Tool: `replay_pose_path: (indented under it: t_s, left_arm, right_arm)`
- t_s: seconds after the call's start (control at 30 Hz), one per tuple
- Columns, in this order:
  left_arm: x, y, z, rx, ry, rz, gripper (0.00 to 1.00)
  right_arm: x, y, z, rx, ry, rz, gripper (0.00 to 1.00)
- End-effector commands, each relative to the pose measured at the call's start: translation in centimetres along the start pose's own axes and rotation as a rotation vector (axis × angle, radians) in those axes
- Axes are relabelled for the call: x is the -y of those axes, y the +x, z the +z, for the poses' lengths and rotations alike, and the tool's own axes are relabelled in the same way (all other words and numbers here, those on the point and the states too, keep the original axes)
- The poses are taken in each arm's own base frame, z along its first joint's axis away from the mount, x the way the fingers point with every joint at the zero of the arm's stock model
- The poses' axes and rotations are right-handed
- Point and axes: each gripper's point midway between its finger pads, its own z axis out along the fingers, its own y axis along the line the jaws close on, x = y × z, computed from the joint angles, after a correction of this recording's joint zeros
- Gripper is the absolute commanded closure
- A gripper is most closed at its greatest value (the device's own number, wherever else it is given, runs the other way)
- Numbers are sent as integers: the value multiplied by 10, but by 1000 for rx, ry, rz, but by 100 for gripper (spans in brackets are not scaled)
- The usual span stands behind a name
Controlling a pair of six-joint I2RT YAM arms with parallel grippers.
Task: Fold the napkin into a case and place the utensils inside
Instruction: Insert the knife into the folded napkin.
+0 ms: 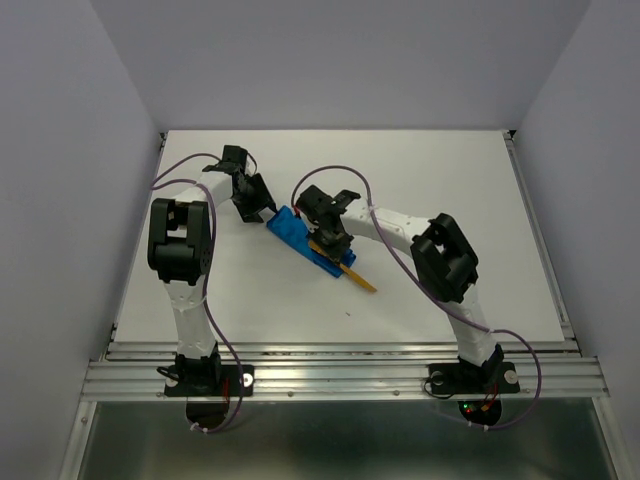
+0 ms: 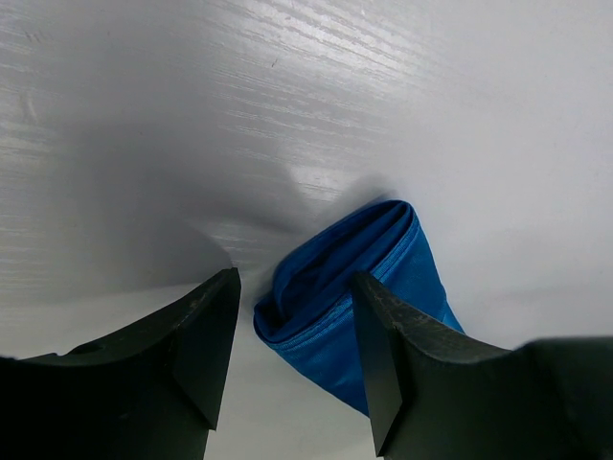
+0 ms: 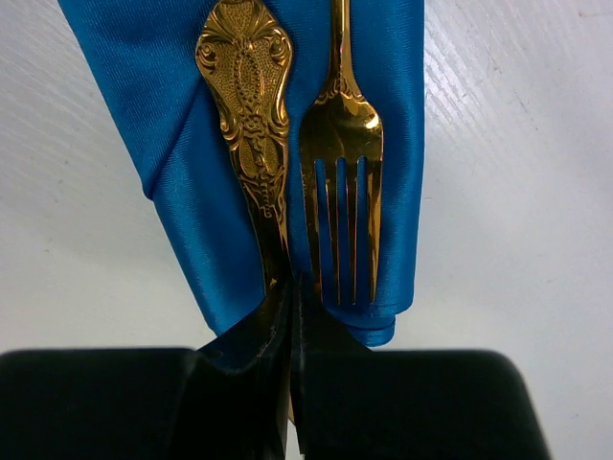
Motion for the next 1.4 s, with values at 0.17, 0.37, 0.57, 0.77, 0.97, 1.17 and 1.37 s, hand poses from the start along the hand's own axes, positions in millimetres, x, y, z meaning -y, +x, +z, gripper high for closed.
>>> replay_pose_path:
  t_s: [0.17,0.37,0.57,0.77,0.97,1.17,1.37]
  left_arm:
    - [14,-9,-8,21,36,30,39]
    - [14,-8,-9,27,40,27,38]
    - [13,-4,-9,20,37,28,39]
    - [14,-4,-9,21,37,31,39]
    - [13,-1,-8,16,30,31,39]
    - [14,1,-9,15,29,34,39]
    - [15,-1,-12,20,33,37,39]
  right_arm:
    - [-3,-5,-26,55,-14,7,99]
    - [-6,-10,-24,67,-32,8,83]
    - [-9,-13,-20,79,-43,9,76]
    - [-11,-17,-14,91,-48,10,72]
    - [-12,-15,-2,86,-50,9,71]
    - [-13,-6,13,62,-45,7,71]
    - [-13,-2,14,68,-43,8,71]
